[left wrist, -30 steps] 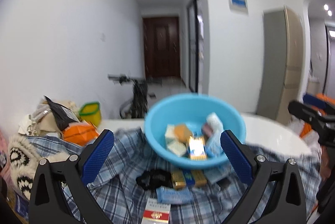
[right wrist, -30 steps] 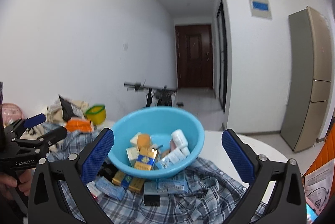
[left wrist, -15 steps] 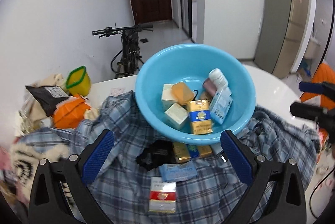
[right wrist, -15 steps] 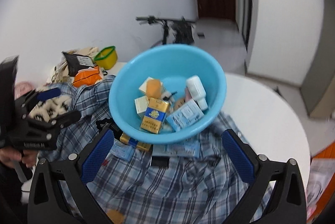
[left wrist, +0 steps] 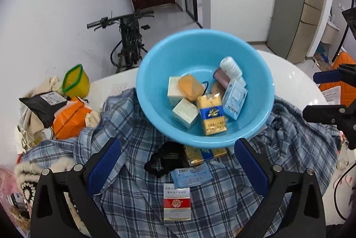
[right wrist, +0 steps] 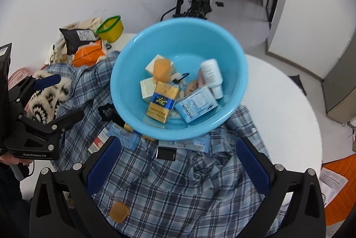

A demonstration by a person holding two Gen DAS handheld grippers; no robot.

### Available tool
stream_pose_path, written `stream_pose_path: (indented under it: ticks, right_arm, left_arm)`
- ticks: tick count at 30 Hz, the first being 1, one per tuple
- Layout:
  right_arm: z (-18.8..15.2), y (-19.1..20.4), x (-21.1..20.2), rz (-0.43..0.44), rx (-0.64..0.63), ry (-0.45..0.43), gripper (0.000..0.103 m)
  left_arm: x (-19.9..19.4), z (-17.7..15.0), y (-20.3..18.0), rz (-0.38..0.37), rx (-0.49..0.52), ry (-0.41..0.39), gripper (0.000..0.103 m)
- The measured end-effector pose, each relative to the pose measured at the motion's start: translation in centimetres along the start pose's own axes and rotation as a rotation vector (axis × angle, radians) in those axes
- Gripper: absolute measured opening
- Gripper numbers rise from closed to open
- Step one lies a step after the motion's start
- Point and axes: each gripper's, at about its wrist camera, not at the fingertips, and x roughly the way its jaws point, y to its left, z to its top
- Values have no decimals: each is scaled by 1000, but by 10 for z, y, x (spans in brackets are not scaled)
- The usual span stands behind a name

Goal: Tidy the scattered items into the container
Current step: 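Lower the left tool toward a light blue packet while the right tool approaches another blue packet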

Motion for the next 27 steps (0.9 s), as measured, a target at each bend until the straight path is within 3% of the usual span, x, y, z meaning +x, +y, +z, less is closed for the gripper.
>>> stream_pose_path:
  ticks: [5,9,13,17,24,27]
  right_arm:
    - [-7,-1,33,30,10,66,103]
    - [-16,-3,59,38,21,89,103]
    - [-25,-5,82,46,29,96,103]
    - [-34,-6,97,26,11,88,103]
    - [-46,-15,113,3,25,93,103]
    - [-51,-17,116,0,26,102,103]
  left_arm:
    - [29,-15,-2,-19,0,75,103]
    - [43,-27,-3,6,-22,30,103]
    - [66,-37,-5,-1,-43,57,103]
    - [88,-49,-10,30,-42,84,103]
    - [124,-73,-17,4,-54,148,103]
    - [138,-83,-22,27,-32,175,103]
